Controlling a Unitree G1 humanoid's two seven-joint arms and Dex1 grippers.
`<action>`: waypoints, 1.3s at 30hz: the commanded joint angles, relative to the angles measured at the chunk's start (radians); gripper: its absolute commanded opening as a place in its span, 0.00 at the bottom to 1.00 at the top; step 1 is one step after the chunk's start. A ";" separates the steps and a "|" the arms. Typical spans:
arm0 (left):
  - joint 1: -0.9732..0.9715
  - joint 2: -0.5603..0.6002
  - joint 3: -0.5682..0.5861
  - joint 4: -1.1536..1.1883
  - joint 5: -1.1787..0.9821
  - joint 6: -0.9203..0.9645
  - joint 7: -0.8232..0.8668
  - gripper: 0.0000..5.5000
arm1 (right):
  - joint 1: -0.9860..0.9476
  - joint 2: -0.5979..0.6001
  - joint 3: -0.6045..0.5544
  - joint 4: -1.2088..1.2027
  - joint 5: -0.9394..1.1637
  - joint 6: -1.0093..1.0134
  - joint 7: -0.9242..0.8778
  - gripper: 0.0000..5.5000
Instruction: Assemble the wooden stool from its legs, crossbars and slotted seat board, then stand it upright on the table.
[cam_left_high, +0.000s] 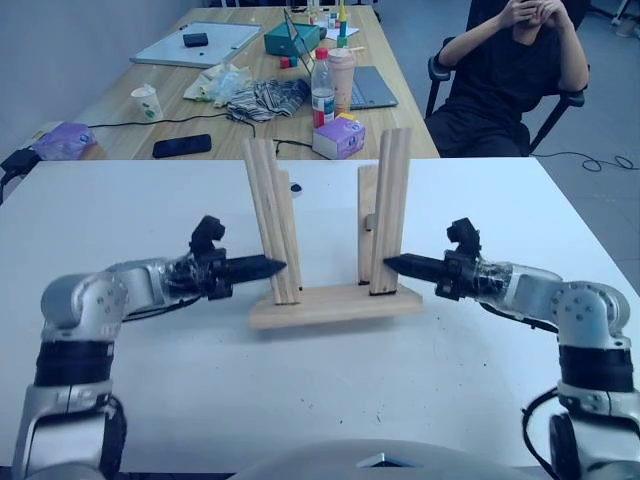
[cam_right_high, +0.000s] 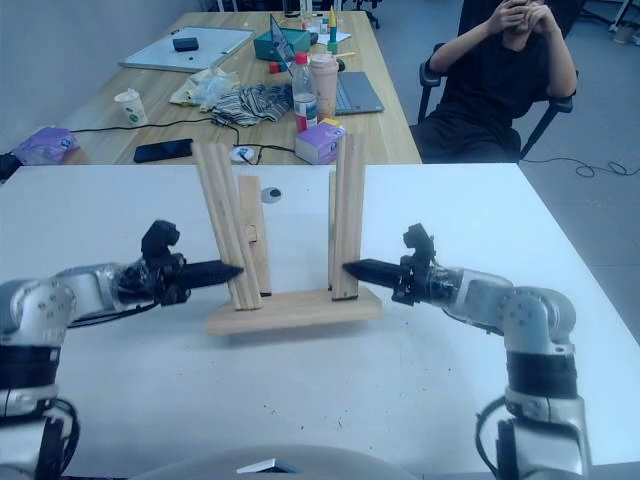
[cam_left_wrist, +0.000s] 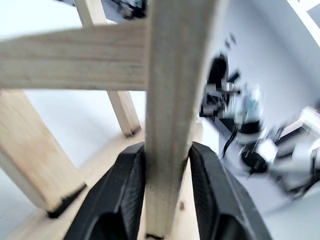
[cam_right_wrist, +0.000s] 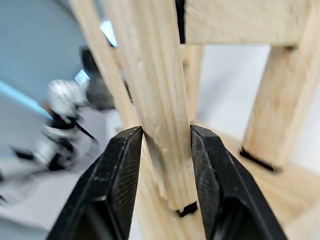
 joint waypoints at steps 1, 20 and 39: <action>-0.124 -0.030 0.088 0.188 0.047 0.139 0.177 0.28 | -0.107 0.069 -0.109 0.116 0.192 0.138 -0.232 0.29; 0.446 0.121 0.047 0.067 0.515 -1.128 -0.491 0.53 | 0.407 -0.402 0.165 -0.194 -0.489 -0.801 0.683 0.61; 0.350 -0.013 -0.139 0.097 0.554 -1.181 -0.466 0.40 | 0.247 -0.137 0.442 -0.011 -0.821 -1.104 0.631 0.46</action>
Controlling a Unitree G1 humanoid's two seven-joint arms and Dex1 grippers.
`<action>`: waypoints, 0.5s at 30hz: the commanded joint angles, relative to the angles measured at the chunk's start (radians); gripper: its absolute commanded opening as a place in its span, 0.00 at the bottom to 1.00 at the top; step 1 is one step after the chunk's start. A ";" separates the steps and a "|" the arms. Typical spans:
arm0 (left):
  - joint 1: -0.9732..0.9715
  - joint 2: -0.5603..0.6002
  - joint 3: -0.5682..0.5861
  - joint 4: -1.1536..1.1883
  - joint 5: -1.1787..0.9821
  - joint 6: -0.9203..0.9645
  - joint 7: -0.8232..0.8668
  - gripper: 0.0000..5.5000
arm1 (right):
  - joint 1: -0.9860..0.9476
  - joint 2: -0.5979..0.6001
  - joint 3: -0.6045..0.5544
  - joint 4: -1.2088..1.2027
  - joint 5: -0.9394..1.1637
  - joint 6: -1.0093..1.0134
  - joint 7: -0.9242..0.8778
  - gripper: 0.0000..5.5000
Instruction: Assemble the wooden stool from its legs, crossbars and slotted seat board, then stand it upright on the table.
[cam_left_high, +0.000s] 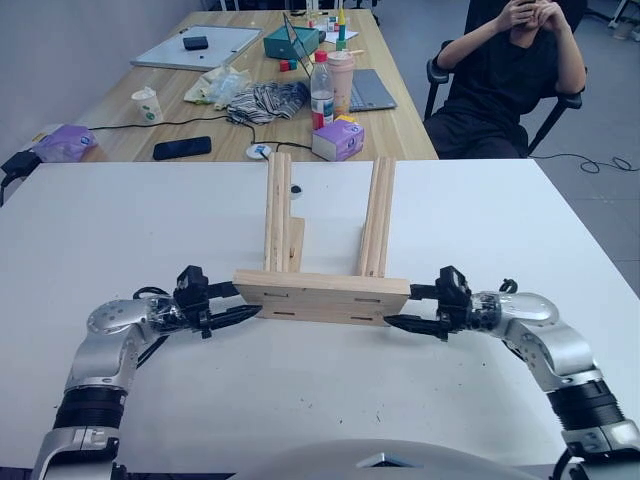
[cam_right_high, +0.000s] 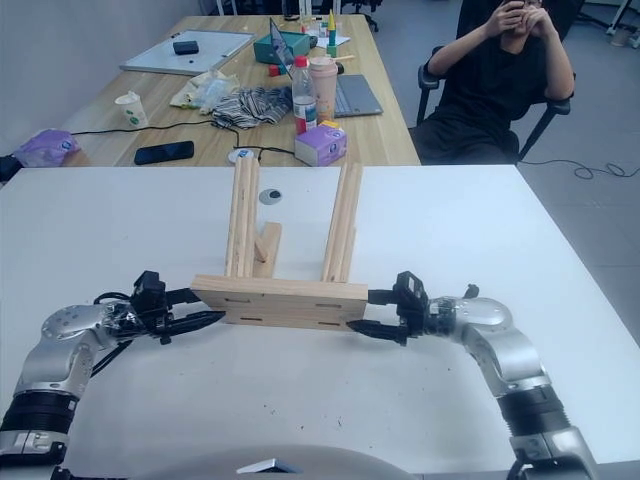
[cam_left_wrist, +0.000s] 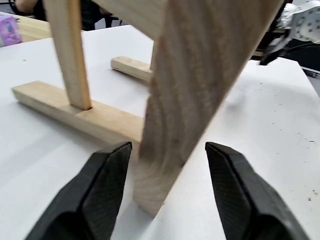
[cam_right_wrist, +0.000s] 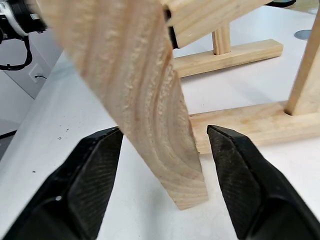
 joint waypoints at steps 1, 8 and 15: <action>-0.018 0.012 -0.015 -0.018 -0.010 0.040 -0.007 0.38 | -0.030 0.019 0.017 0.040 -0.038 -0.014 -0.015 0.44; -0.129 0.024 0.080 -0.229 -0.255 0.572 0.212 0.34 | -0.149 0.059 -0.214 -0.092 0.422 0.549 -0.224 0.34; -0.855 -0.057 0.428 0.272 -0.547 1.126 0.903 0.32 | -0.700 0.139 -0.543 0.460 1.028 0.818 -0.906 0.32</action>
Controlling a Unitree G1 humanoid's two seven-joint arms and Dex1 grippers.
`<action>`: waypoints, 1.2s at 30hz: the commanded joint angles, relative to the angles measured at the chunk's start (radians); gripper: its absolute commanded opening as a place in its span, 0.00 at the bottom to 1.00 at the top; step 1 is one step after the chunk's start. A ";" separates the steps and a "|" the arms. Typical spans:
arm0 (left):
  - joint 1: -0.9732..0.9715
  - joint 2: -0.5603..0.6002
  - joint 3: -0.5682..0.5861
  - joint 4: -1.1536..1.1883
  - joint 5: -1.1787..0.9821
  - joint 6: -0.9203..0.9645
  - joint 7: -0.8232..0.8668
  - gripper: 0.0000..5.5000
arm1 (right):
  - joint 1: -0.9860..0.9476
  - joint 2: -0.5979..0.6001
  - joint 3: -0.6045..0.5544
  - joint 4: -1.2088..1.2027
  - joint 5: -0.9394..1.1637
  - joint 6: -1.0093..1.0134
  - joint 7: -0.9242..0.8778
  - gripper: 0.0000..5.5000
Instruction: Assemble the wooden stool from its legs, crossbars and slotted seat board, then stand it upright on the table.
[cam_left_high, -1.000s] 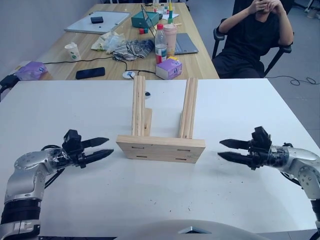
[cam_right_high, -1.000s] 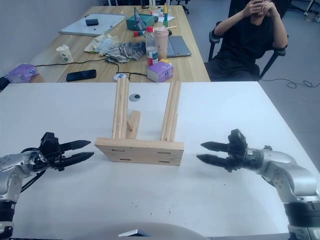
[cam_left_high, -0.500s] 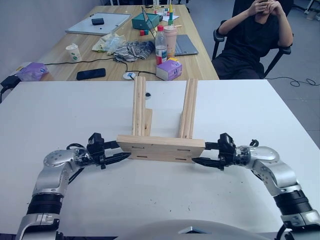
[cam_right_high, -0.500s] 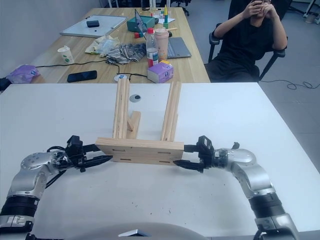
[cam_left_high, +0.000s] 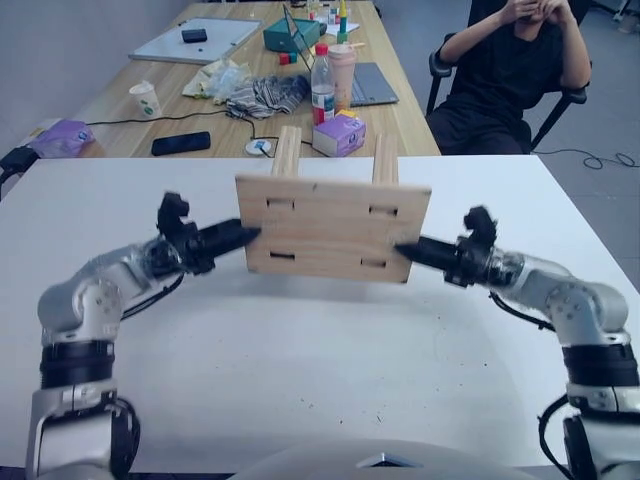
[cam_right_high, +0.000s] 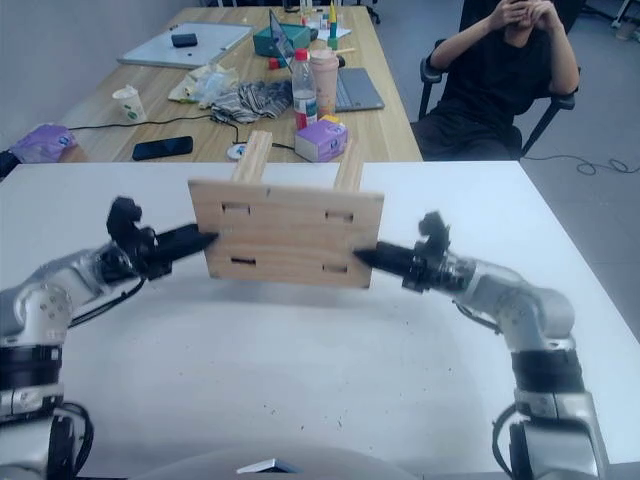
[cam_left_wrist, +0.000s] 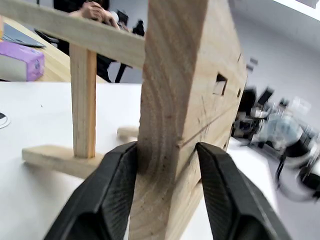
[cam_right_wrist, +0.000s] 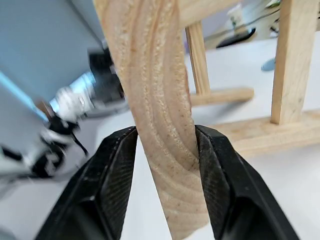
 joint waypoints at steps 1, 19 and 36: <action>-0.569 -0.055 0.218 0.490 -0.062 0.284 0.589 0.32 | -0.482 0.149 -0.278 0.516 0.318 0.121 -0.605 0.31; -0.819 -0.207 0.376 1.169 0.010 -0.255 0.722 0.55 | -0.743 0.221 -0.412 1.163 -0.029 -0.283 -0.646 0.56; -0.244 -0.367 0.115 0.686 0.490 -1.045 0.699 0.76 | -0.210 0.384 -0.341 0.755 -0.465 -0.924 -0.449 0.82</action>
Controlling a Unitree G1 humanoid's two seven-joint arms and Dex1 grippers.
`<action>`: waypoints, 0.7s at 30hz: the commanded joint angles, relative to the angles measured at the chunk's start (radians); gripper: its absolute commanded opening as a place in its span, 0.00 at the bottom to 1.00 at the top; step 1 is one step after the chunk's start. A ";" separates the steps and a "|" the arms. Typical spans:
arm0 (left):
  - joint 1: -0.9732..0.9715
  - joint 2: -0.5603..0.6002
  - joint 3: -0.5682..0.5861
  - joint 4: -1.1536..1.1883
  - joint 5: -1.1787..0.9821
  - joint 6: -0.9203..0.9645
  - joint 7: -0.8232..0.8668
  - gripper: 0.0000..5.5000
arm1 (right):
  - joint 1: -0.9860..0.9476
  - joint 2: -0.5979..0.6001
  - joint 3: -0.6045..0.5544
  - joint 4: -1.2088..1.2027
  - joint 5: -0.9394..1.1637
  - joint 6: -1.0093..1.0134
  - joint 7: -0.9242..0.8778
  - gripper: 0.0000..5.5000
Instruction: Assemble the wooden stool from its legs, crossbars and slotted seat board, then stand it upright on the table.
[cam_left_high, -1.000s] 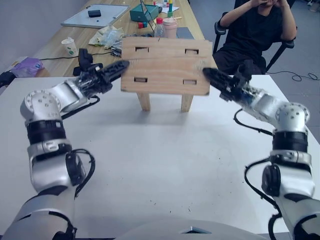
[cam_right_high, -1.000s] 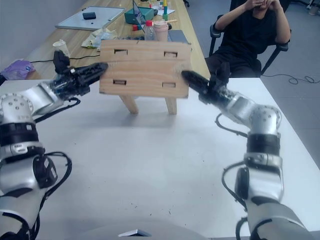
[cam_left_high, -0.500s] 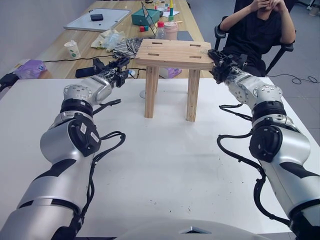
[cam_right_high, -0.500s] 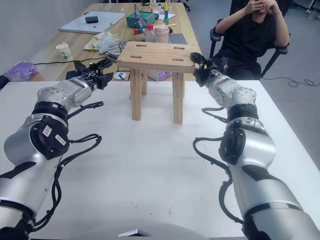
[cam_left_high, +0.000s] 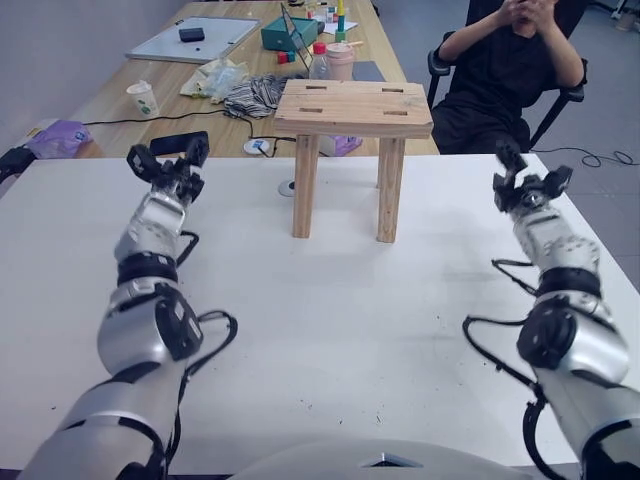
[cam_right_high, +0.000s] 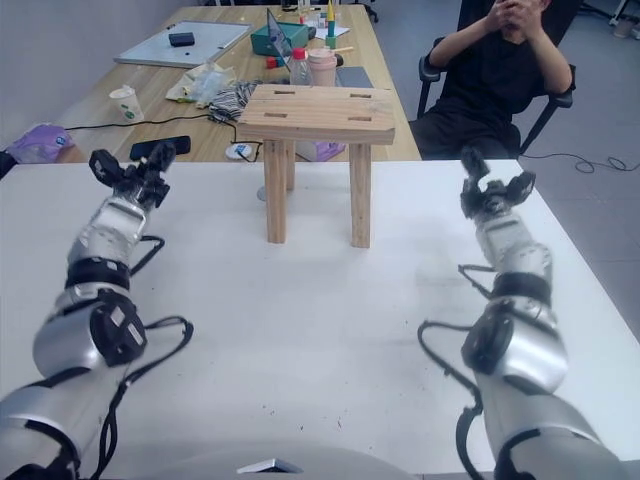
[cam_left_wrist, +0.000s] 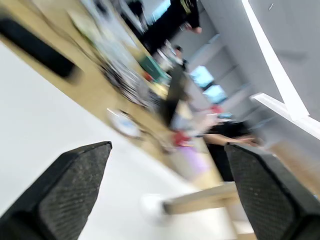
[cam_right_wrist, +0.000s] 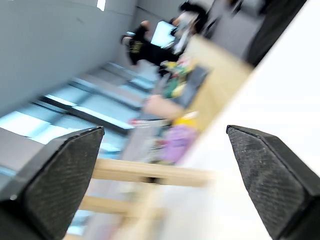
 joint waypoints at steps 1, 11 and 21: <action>0.159 -0.111 -0.094 -0.120 0.165 -0.348 0.053 0.76 | 0.160 0.192 0.118 -0.116 -0.204 -0.350 -0.041 0.82; 0.236 -0.207 -0.176 -0.126 0.248 -0.527 0.050 0.76 | 0.251 0.326 0.266 -0.124 -0.425 -0.652 -0.039 0.82; 0.241 -0.225 -0.199 -0.125 0.275 -0.543 0.076 0.76 | 0.266 0.345 0.293 -0.137 -0.436 -0.665 -0.019 0.82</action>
